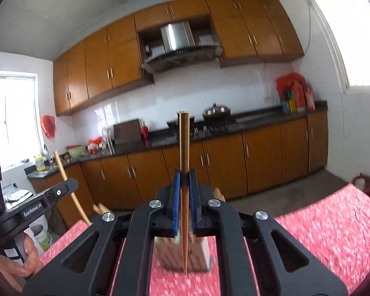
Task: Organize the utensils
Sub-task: 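Drop both chopsticks into the holder, opening both grippers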
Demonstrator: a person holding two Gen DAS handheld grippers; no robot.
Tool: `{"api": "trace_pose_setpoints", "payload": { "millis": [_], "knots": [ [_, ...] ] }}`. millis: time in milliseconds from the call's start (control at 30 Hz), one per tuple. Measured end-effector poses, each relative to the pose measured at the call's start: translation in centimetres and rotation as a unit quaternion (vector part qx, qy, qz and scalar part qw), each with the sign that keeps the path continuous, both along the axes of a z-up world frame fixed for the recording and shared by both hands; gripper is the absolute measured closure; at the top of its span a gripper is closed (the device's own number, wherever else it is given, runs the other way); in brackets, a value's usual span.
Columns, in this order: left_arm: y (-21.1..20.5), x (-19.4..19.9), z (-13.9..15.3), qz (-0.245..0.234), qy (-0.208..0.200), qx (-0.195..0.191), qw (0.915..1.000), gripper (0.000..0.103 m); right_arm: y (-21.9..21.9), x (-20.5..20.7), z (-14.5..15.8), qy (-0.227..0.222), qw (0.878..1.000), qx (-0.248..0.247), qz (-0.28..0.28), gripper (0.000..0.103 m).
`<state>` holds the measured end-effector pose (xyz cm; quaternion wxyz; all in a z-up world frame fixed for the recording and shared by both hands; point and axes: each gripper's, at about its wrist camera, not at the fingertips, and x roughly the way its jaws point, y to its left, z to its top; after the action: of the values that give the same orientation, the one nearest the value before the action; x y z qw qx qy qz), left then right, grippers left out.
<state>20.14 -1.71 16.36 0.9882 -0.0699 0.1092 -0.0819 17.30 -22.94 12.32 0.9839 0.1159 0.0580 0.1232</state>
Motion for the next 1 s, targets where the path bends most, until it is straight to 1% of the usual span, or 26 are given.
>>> {"api": "trace_pose_setpoints", "payload": {
  "millis": [33,100,167,233,333,400,533,667,733,800,867,933,1000],
  "knots": [
    [-0.5,0.5,0.9,0.004,-0.017,-0.002,0.9998,0.096,0.2,0.5,0.5,-0.008,1.0,0.004,-0.001,0.095],
    [-1.0,1.4,2.1,0.011,-0.038,-0.004,0.9992,0.096,0.4,1.6,1.2,-0.025,1.0,0.009,-0.006,0.095],
    [-1.4,2.5,2.8,0.022,-0.05,-0.01,0.9985,0.096,0.5,2.5,1.4,-0.032,0.999,0.012,-0.011,0.095],
    [-1.6,3.7,3.1,0.035,-0.063,-0.016,0.9973,0.096,0.4,3.5,1.2,-0.032,0.999,0.016,-0.015,0.095],
    [-1.7,5.2,2.4,0.046,-0.075,-0.021,0.9959,0.096,0.5,4.7,-0.1,-0.026,0.999,0.015,-0.023,0.095],
    [-1.7,5.9,1.6,0.048,-0.074,-0.019,0.996,0.096,0.7,5.5,-1.3,-0.013,1.0,0.012,-0.024,0.095],
    [-2.0,7.8,-1.1,0.042,-0.047,-0.019,0.9978,0.096,1.4,6.4,-3.0,0.01,1.0,0.002,-0.021,0.095],
    [-1.6,8.8,-3.0,0.034,-0.015,-0.023,0.999,0.095,1.4,6.5,-3.7,0.023,1.0,-0.005,-0.015,0.095],
    [-1.3,9.0,-3.3,0.036,-0.006,-0.024,0.9991,0.093,1.3,6.3,-3.7,0.027,1.0,-0.003,-0.015,0.094],
    [-0.7,8.6,-3.3,0.037,-0.002,-0.022,0.9991,0.083,1.0,6.0,-3.5,0.029,0.999,-0.004,-0.017,0.089],
    [-0.3,8.0,-2.9,0.04,-0.003,-0.018,0.999,0.081,0.9,5.7,-3.0,0.026,0.999,-0.005,-0.02,0.074],
    [0.2,7.2,-2.4,0.044,-0.004,-0.014,0.9989,0.079,0.9,5.1,-2.4,0.021,0.999,-0.009,-0.026,0.073],
    [0.8,6.1,-1.9,0.047,-0.006,-0.011,0.9988,0.074,0.6,4.5,-2.0,0.021,0.999,-0.011,-0.029,0.072]
  ]
}}
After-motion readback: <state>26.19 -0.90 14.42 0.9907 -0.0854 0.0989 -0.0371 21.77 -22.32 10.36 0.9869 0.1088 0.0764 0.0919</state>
